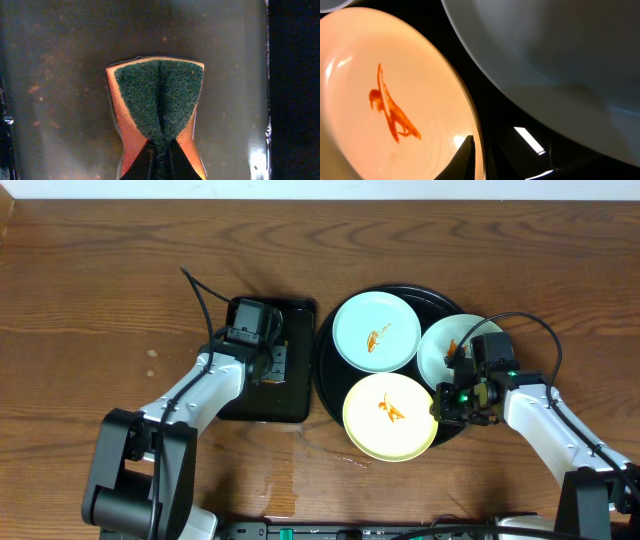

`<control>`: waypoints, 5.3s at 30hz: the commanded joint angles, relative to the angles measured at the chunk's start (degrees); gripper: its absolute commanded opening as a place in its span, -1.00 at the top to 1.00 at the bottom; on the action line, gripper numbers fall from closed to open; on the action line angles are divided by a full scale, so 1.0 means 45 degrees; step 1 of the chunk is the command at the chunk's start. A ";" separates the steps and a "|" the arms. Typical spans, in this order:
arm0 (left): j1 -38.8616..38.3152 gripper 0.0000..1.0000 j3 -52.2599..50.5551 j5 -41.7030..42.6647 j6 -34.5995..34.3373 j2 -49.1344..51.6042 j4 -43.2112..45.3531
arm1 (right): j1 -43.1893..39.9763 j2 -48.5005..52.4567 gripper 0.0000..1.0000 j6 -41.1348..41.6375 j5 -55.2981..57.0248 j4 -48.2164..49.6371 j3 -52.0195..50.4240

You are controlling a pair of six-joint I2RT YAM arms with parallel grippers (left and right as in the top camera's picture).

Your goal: Clean dirty plates on tray and stack at the side

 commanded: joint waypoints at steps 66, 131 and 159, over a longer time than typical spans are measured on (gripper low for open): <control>0.0010 0.85 0.0398 -0.1273 0.0136 -0.2652 0.1787 | 0.0092 0.0078 0.85 -0.0005 -0.0092 0.0369 -0.0083; -0.0141 0.85 0.1030 0.3274 -0.2880 -0.1622 0.0636 | 0.0092 0.0078 0.98 0.0000 -0.0097 0.0627 -0.0083; -0.6601 0.85 0.1025 0.4352 -0.8495 0.0665 0.3322 | 0.0097 0.0078 0.97 0.0000 -0.0097 0.0699 -0.0083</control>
